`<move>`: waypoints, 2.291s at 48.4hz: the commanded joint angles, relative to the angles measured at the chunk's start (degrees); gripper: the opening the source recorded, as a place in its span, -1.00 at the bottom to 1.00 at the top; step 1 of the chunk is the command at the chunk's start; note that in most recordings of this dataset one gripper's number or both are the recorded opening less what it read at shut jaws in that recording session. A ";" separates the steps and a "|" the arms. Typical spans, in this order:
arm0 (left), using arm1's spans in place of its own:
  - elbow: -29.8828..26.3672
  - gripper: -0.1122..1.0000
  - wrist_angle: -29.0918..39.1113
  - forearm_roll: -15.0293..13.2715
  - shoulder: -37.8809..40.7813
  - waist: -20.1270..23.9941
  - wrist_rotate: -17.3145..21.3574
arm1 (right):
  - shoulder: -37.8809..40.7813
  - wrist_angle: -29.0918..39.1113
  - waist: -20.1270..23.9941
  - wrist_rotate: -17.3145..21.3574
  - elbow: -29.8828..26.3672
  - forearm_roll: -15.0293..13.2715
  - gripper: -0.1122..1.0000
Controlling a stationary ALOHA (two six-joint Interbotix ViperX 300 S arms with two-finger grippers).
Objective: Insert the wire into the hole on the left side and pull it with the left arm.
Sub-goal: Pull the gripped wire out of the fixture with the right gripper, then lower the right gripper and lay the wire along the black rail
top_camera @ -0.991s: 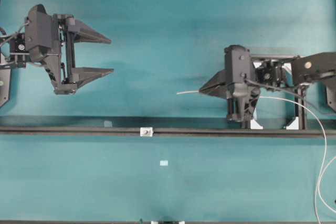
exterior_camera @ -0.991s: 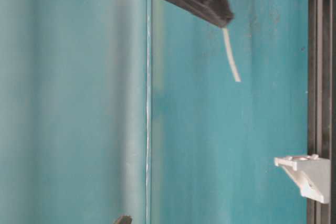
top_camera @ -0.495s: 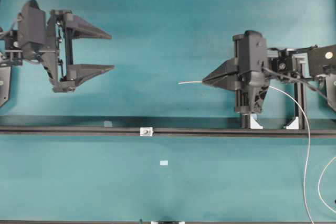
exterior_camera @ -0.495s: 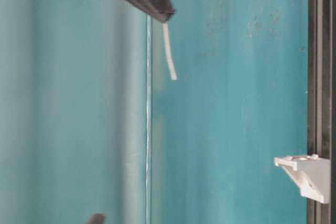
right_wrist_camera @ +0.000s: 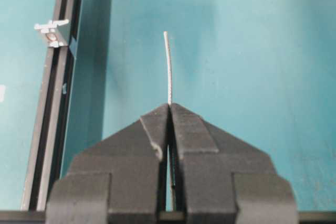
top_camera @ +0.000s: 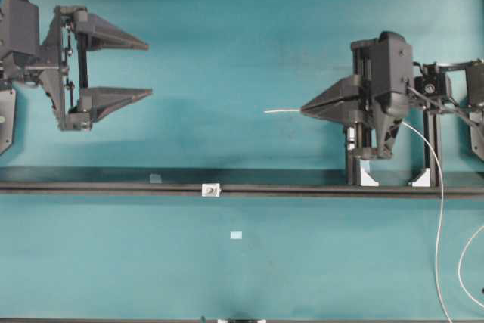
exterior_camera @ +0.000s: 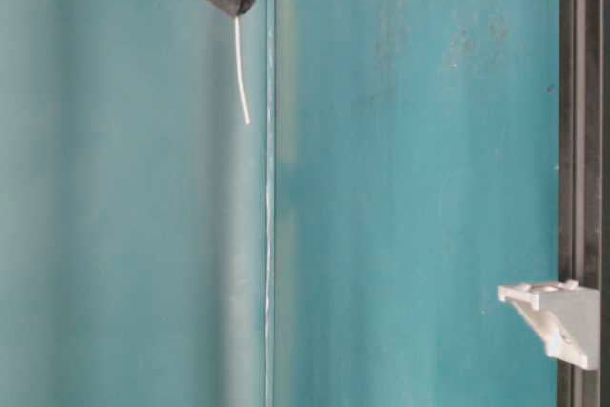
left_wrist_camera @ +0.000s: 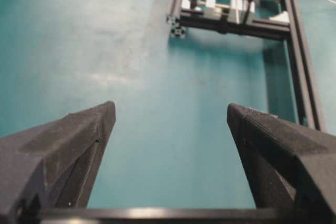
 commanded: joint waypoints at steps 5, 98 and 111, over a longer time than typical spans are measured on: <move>0.88 0.57 -2.37 -0.53 0.00 -3.60 -0.70 | -0.88 -10.20 1.58 0.00 2.64 1.23 -0.84; -0.44 0.55 -28.65 -1.67 31.64 -23.55 -4.83 | 28.92 -34.72 31.03 -26.54 -9.58 50.01 -0.84; -1.41 0.55 -28.39 -1.58 33.22 -23.91 -4.83 | 30.23 -34.72 31.38 -26.54 -9.76 50.01 -0.84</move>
